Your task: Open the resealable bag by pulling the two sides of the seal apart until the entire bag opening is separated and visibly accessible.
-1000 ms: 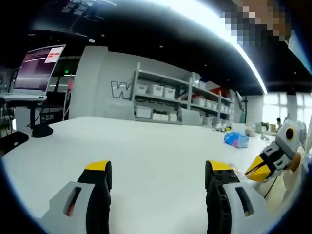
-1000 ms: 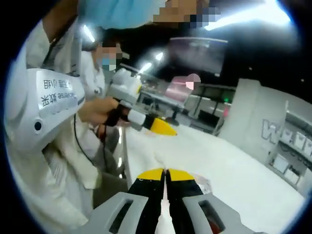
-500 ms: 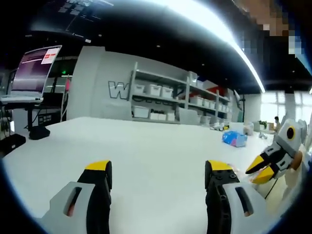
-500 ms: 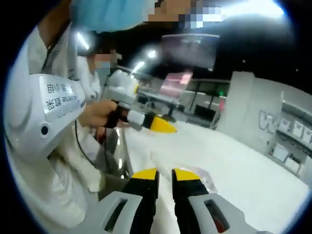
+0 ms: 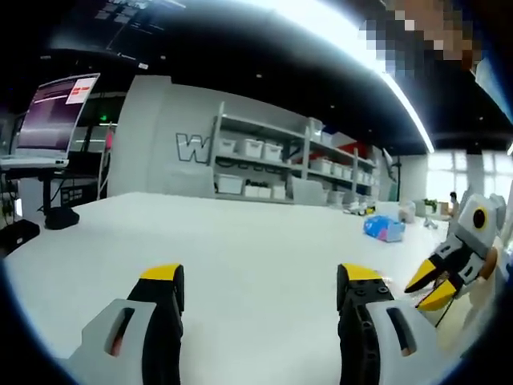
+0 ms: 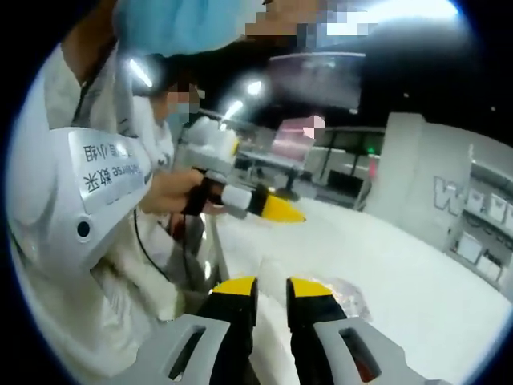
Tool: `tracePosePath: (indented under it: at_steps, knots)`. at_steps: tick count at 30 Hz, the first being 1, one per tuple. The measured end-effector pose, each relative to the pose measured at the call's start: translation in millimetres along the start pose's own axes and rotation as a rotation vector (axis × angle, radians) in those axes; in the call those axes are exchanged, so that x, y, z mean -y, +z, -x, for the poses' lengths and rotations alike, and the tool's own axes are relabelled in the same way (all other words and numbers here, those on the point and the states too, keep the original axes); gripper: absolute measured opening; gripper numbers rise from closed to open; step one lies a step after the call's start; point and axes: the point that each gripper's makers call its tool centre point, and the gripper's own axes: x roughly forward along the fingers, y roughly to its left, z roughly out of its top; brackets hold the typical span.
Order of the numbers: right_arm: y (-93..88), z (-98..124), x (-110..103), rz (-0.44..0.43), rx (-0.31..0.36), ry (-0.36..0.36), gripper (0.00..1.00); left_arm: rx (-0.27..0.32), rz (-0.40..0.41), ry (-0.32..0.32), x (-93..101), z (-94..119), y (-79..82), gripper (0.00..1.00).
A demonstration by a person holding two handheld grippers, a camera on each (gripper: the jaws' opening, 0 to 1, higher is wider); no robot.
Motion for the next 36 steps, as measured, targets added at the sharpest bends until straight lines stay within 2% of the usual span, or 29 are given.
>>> tracePosePath:
  at_steps: [6, 9, 11, 15, 20, 26, 30, 36]
  knots:
    - [16.7, -1.6, -8.6, -0.011, 0.055, 0.023, 0.13, -0.001, -0.001, -0.007, 2.2, -0.4, -0.9, 0.77]
    - [16.9, -2.8, -5.7, -0.003, 0.054, 0.017, 0.13, 0.003, 0.0, -0.01, 3.5, -0.1, -0.4, 0.77]
    - [8.6, -6.7, 2.2, -0.02, 0.048, 0.01, 0.13, 0.01, 0.001, -0.015, 4.6, 0.9, 0.4, 0.77]
    - [13.8, -6.9, 2.4, -0.02, 0.07, 0.0, 0.13, 0.003, -0.002, -0.009, 2.9, 2.0, -1.5, 0.77]
    - [0.6, -4.6, 2.8, 0.004, 0.022, -0.005, 0.13, 0.003, -0.004, -0.008, 2.2, 2.4, -1.5, 0.77]
    - [-1.7, -1.8, 0.7, 0.012, 0.003, 0.004, 0.13, -0.004, -0.012, -0.01, 3.2, 1.9, -3.5, 0.77]
    - [-10.4, -3.6, -1.5, 0.042, -0.028, 0.018, 0.13, -0.001, -0.011, -0.013, 3.6, 2.6, -2.6, 0.77]
    - [-24.7, -0.6, 0.4, 0.059, -0.073, 0.019, 0.08, 0.002, -0.009, -0.012, 3.3, 4.0, -2.5, 0.77]
